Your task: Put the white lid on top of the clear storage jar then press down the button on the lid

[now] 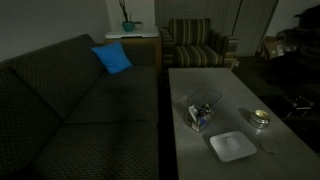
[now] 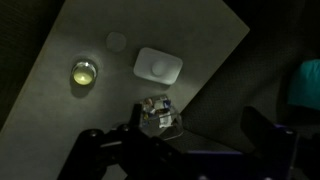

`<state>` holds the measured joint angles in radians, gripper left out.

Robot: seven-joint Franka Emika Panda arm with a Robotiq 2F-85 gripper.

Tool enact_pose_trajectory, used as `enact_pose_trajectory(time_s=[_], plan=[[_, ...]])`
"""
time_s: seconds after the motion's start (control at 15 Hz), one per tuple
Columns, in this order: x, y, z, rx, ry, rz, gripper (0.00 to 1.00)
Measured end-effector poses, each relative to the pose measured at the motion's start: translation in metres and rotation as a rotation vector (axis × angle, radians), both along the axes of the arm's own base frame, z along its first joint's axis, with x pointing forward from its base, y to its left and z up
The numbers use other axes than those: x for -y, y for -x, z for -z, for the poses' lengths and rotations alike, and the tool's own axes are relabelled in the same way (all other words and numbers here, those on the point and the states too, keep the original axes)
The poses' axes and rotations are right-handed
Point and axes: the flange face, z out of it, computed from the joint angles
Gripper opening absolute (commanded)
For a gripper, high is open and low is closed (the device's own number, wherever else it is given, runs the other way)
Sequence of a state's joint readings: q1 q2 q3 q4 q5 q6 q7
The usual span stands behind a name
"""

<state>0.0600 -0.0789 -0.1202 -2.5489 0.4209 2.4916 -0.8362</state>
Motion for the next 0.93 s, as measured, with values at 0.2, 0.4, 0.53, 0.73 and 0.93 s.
enact_pose_trajectory(time_s=[0.2, 0.4, 0.53, 0.73, 0.93], plan=[[-0.016, -0.006, 0.010, 0.077, -0.034, -0.026, 1.00], [-0.041, -0.010, 0.027, 0.075, -0.033, -0.105, 1.00], [-0.055, -0.011, 0.039, 0.042, -0.037, -0.127, 1.00], [-0.054, -0.012, 0.037, 0.047, -0.036, -0.122, 1.00], [-0.053, -0.012, 0.036, 0.049, -0.036, -0.121, 1.00]])
